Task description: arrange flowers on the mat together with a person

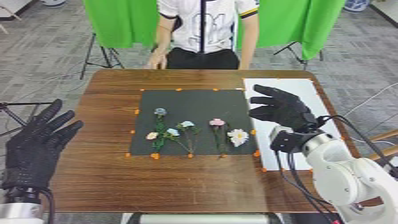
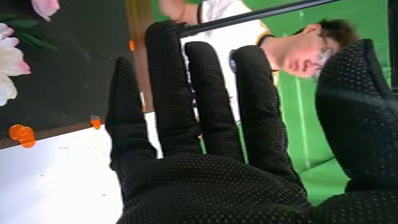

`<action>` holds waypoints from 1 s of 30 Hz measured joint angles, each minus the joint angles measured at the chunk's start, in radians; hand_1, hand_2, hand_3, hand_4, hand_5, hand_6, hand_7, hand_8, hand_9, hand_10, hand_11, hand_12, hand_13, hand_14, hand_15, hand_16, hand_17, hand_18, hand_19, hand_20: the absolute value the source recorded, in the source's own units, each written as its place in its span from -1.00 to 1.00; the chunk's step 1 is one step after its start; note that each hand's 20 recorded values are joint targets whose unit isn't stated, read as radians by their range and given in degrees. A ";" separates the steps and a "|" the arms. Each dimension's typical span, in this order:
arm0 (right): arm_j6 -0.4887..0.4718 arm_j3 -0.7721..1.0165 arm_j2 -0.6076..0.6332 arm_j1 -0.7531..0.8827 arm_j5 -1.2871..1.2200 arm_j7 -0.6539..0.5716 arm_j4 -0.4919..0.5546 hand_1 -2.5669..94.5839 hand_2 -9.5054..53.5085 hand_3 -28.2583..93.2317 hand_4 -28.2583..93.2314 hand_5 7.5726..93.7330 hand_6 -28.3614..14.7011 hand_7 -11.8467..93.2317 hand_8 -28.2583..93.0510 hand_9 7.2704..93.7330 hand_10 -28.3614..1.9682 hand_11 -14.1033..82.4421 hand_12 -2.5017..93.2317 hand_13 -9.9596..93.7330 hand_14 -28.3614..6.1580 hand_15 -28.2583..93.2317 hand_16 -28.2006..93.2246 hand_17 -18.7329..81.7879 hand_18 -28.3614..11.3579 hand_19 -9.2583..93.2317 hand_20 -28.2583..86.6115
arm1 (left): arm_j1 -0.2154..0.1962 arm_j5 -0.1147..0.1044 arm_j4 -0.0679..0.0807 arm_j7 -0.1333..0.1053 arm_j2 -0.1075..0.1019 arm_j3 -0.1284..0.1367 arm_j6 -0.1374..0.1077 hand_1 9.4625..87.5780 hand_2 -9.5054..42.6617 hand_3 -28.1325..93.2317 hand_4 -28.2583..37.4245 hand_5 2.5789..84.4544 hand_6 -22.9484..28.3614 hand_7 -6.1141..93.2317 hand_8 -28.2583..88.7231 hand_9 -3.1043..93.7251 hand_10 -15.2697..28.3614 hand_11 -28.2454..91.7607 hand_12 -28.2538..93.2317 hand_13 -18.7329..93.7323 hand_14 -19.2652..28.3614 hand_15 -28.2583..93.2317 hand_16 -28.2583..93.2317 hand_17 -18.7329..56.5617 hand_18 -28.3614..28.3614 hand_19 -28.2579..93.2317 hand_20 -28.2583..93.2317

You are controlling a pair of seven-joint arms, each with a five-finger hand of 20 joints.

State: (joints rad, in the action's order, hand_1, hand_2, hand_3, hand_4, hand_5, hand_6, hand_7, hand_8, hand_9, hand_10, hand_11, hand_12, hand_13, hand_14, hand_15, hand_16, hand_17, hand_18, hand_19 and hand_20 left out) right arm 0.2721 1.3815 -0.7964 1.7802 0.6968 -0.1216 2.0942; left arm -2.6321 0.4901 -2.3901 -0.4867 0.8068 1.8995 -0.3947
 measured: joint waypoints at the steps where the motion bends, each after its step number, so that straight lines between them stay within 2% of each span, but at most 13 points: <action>1: 0.000 0.000 0.000 0.000 -0.001 0.000 0.000 -0.33 -0.77 0.73 -0.97 0.08 0.45 -0.48 -0.75 0.09 -0.09 -0.40 -0.64 0.15 -0.24 0.22 -0.34 -0.37 -0.80 0.22 -0.26 | 0.000 0.000 0.000 -0.001 -0.001 0.000 0.000 -0.72 -0.34 0.70 -0.94 -0.25 0.13 -0.70 -0.65 -0.31 0.39 -0.24 -0.34 -0.31 0.73 0.17 -0.62 -0.75 0.59 0.06 -0.27; 15: 0.000 -0.006 0.001 -0.007 -0.005 0.001 0.000 -0.33 -0.76 0.73 -0.96 0.08 0.45 -0.48 -0.75 0.10 -0.09 -0.40 -0.64 0.15 -0.24 0.23 -0.34 -0.37 -0.80 0.22 -0.26 | 0.002 0.003 0.000 0.002 0.001 -0.001 0.000 -0.72 -0.33 0.70 -0.94 -0.24 0.13 -0.70 -0.65 -0.31 0.39 -0.24 -0.34 -0.31 0.73 0.17 -0.62 -0.75 0.59 0.06 -0.27; 25: 0.000 -0.015 0.001 -0.007 -0.023 0.005 0.000 -0.33 -0.75 0.73 -0.96 0.08 0.45 -0.48 -0.75 0.10 -0.09 -0.40 -0.64 0.15 -0.23 0.23 -0.34 -0.37 -0.79 0.22 -0.26 | 0.015 0.024 0.000 0.032 0.022 -0.001 0.004 -0.71 -0.33 0.70 -0.94 -0.24 0.13 -0.70 -0.65 -0.31 0.40 -0.24 -0.34 -0.31 0.73 0.17 -0.62 -0.75 0.59 0.06 -0.27; 30: 0.000 -0.015 0.001 -0.006 -0.024 0.006 0.000 -0.33 -0.75 0.73 -0.96 0.08 0.45 -0.48 -0.75 0.10 -0.09 -0.40 -0.64 0.15 -0.23 0.23 -0.34 -0.37 -0.79 0.22 -0.26 | 0.018 0.031 0.000 0.039 0.028 -0.001 0.008 -0.71 -0.33 0.70 -0.94 -0.24 0.13 -0.70 -0.65 -0.31 0.39 -0.24 -0.34 -0.31 0.73 0.17 -0.62 -0.75 0.59 0.06 -0.27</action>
State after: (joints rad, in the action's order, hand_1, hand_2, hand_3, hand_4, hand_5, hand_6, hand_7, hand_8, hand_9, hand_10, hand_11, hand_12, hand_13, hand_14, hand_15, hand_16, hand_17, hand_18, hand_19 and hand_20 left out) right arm 0.2723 1.3667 -0.7955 1.7744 0.6730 -0.1158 2.0942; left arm -2.6143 0.5215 -2.3903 -0.4476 0.8345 1.8990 -0.3864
